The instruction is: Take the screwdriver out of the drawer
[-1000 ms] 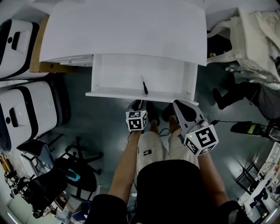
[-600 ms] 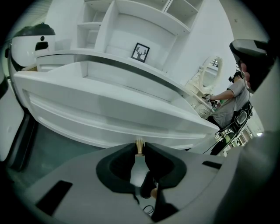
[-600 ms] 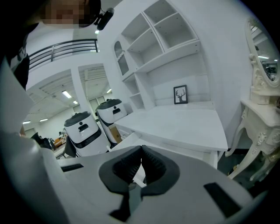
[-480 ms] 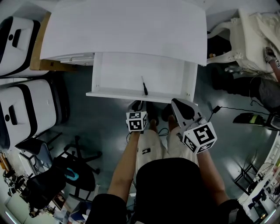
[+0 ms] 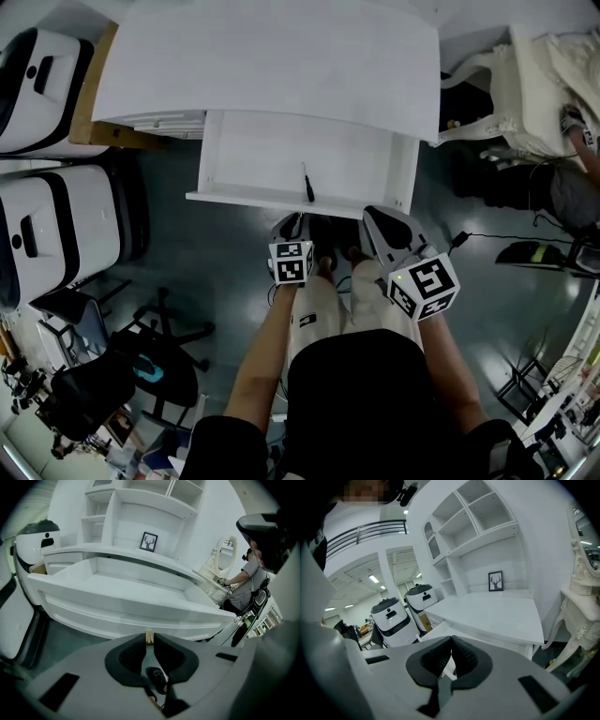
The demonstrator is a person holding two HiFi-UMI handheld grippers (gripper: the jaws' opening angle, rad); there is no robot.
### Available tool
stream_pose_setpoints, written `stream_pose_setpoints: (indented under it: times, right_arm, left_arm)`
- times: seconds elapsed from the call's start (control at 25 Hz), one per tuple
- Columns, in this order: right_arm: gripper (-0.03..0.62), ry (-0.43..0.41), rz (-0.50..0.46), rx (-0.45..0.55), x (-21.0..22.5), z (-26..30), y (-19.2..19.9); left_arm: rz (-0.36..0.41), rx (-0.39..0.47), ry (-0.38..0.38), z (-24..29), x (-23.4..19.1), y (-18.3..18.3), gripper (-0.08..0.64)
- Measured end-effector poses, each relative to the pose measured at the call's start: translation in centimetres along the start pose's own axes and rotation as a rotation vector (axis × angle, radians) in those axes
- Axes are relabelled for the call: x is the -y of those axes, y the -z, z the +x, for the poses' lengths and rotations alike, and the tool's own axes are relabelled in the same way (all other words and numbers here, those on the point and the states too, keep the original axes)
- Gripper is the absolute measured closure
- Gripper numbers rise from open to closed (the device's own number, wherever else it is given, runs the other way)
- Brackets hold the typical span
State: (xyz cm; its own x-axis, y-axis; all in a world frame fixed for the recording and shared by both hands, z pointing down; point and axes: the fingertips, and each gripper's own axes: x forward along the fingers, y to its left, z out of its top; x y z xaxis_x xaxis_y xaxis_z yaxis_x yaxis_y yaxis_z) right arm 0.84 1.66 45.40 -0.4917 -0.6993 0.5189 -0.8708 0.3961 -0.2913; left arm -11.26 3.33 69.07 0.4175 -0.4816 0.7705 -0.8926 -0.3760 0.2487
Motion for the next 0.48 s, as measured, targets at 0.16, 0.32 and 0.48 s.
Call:
stream_pose_setpoints:
  times: [0.16,0.32,0.48]
  right_arm:
    - [0.575,-0.029,-0.014,-0.007,0.3,0.2,-0.5]
    - [0.574,-0.060,-0.027,-0.019,0.5,0.1,-1.0]
    - [0.574,-0.107,-0.043,-0.037,0.8,0.5,-1.4]
  left_arm:
    - [-0.011,0.027,-0.008,-1.6,0.7,-1.1,0.505]
    - [-0.034,0.053,-0.019,-3.3,1.5,-2.1,0.530]
    - [-0.067,0.080,-0.047,-4.9,2.2,-3.6,0.534]
